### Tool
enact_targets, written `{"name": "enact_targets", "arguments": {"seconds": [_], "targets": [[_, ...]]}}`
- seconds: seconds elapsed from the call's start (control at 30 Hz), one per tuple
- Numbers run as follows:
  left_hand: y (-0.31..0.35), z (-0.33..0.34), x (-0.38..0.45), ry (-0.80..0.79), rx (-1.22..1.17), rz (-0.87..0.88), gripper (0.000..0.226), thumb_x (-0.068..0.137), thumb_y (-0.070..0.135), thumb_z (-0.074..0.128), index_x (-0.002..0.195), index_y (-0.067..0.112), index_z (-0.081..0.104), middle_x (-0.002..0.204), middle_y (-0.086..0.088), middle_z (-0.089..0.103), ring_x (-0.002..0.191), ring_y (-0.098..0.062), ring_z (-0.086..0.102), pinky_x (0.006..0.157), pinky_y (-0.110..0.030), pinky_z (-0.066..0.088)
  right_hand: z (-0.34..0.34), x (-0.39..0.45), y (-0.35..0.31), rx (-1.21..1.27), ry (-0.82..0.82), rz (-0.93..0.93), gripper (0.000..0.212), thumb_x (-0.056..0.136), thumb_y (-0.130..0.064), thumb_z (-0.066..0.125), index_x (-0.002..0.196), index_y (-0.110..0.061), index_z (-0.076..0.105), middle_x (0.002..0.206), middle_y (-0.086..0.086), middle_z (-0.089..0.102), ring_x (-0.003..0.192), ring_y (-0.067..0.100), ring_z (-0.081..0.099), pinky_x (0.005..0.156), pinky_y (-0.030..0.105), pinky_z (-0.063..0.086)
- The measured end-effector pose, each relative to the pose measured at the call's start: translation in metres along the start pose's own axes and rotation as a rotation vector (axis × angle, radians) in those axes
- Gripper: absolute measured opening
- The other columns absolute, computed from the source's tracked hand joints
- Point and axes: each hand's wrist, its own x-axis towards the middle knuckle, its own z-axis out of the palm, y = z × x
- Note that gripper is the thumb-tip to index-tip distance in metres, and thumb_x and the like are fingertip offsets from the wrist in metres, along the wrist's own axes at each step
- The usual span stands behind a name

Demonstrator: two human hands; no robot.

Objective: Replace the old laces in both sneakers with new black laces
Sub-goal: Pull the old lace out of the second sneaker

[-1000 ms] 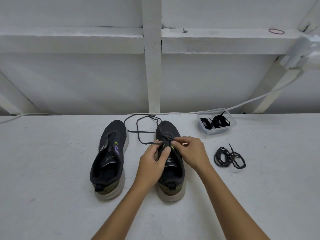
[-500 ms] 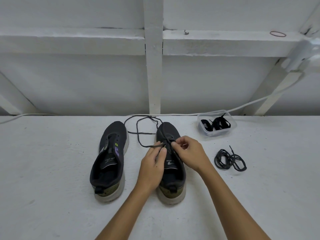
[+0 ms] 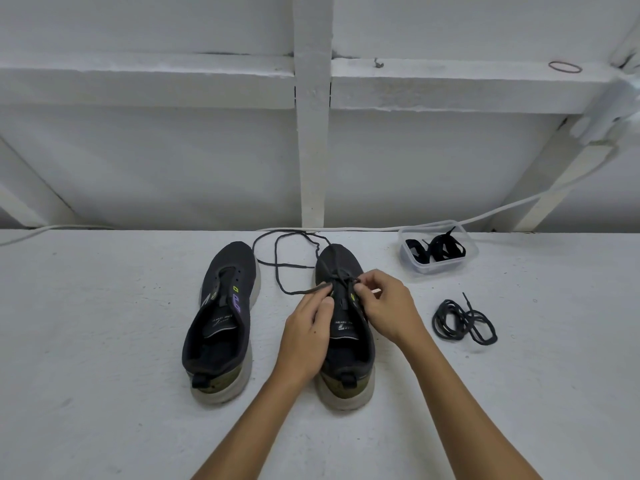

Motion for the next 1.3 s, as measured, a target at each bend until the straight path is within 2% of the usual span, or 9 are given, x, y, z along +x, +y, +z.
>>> {"name": "enact_targets", "arguments": {"seconds": [0.13,0.27,0.43,0.63,0.77,0.97,1.13,1.23,1.3], "targets": [[0.0,0.001,0.0,0.002,0.001,0.001,0.035,0.105,0.027,0.041,0.137,0.026,0.058,0.132,0.023,0.054,0.127,0.009,0.045,0.107,-0.011,0.031,0.005,0.0,-0.002,0.112,0.064,0.043,0.009,0.103,-0.03,0.046,0.098,-0.027,0.053,0.085,-0.006,0.071,0.081,0.016,0.066,0.081,0.041,0.054],[0.0,0.001,0.0,0.003,0.001,0.003,0.036,0.105,0.028,0.041,0.137,0.026,0.058,0.133,0.022,0.055,0.126,0.008,0.046,0.108,-0.014,0.033,0.005,-0.005,-0.005,0.095,-0.01,0.034,0.01,0.095,-0.035,0.065,0.093,-0.025,0.066,0.087,-0.008,0.07,0.079,0.009,0.064,0.076,0.027,0.052],[-0.001,0.001,0.0,0.006,-0.001,-0.003,0.035,0.105,0.029,0.042,0.135,0.027,0.059,0.133,0.022,0.056,0.126,0.008,0.047,0.107,-0.014,0.034,0.007,-0.001,0.003,0.251,0.122,0.086,0.01,0.103,-0.021,0.046,0.1,-0.027,0.053,0.078,-0.002,0.072,0.072,0.012,0.067,0.079,0.042,0.056],[-0.002,0.001,0.0,0.01,0.004,-0.006,0.035,0.105,0.03,0.043,0.136,0.026,0.058,0.134,0.02,0.056,0.125,0.007,0.047,0.105,-0.01,0.034,0.004,-0.005,0.003,0.156,-0.012,0.035,0.006,0.094,-0.028,0.067,0.095,-0.024,0.071,0.088,-0.006,0.073,0.084,0.011,0.069,0.077,0.024,0.055],[-0.001,0.001,0.0,0.008,0.004,-0.013,0.036,0.105,0.031,0.042,0.136,0.025,0.058,0.133,0.02,0.056,0.126,0.006,0.047,0.105,-0.011,0.033,0.005,0.0,0.002,0.402,0.152,0.17,0.018,0.107,-0.017,0.041,0.098,-0.023,0.055,0.081,0.005,0.07,0.069,0.016,0.065,0.062,0.029,0.052],[-0.002,0.002,0.001,0.012,-0.005,-0.006,0.034,0.105,0.03,0.043,0.134,0.025,0.059,0.131,0.02,0.057,0.124,0.007,0.048,0.105,-0.011,0.034,0.003,-0.005,0.004,0.226,-0.011,0.086,0.005,0.093,-0.024,0.07,0.097,-0.024,0.071,0.088,-0.004,0.074,0.082,0.01,0.069,0.075,0.023,0.056],[-0.002,0.001,0.0,0.008,-0.006,-0.006,0.033,0.105,0.028,0.043,0.133,0.025,0.06,0.128,0.023,0.056,0.121,0.014,0.046,0.098,-0.001,0.032,0.008,0.002,0.004,0.514,0.178,0.256,0.014,0.104,-0.019,0.041,0.097,-0.018,0.052,0.084,0.005,0.072,0.068,0.016,0.064,0.059,0.031,0.049],[-0.002,0.001,0.001,0.011,-0.015,-0.009,0.033,0.105,0.027,0.044,0.133,0.024,0.06,0.129,0.021,0.057,0.121,0.012,0.048,0.098,0.0,0.032,0.008,-0.003,0.008,0.373,0.058,0.148,0.014,0.095,-0.033,0.065,0.094,-0.02,0.065,0.086,-0.004,0.074,0.077,0.013,0.07,0.067,0.027,0.055],[-0.002,0.001,0.001,0.011,-0.019,-0.008,0.033,0.105,0.028,0.044,0.134,0.024,0.06,0.13,0.02,0.057,0.121,0.012,0.048,0.1,-0.002,0.033,0.006,-0.004,0.007,0.256,0.0,0.09,0.007,0.091,-0.026,0.073,0.089,-0.02,0.072,0.086,-0.006,0.074,0.078,0.009,0.07,0.069,0.023,0.056]]}}
